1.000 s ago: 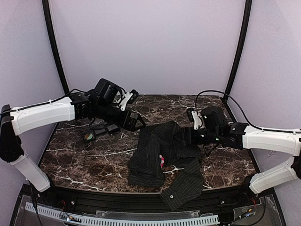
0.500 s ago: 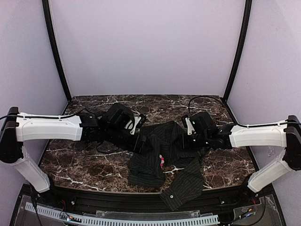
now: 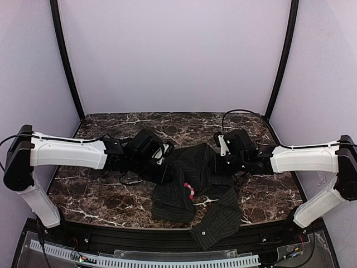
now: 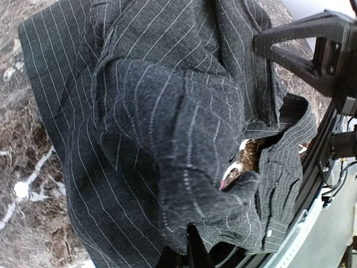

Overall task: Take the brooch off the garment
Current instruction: Pick up the crumped clothing from the center of the board.

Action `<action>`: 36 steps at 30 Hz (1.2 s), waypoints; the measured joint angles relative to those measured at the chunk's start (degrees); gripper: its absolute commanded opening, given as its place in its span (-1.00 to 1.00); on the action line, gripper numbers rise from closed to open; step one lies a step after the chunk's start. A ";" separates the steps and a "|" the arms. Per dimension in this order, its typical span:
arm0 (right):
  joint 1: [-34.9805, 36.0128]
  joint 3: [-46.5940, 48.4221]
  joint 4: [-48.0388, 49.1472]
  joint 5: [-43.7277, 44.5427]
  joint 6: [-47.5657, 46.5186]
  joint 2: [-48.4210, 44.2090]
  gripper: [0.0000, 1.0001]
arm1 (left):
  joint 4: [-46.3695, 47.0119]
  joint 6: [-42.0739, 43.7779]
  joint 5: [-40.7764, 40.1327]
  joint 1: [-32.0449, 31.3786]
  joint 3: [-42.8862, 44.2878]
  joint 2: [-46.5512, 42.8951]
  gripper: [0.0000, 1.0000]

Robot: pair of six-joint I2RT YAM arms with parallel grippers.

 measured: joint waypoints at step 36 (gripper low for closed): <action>-8.11 3.52 6.51 -2.69 1.40 2.73 -1.00 | -8.74 -0.09 -7.41 1.75 12.07 -0.68 0.60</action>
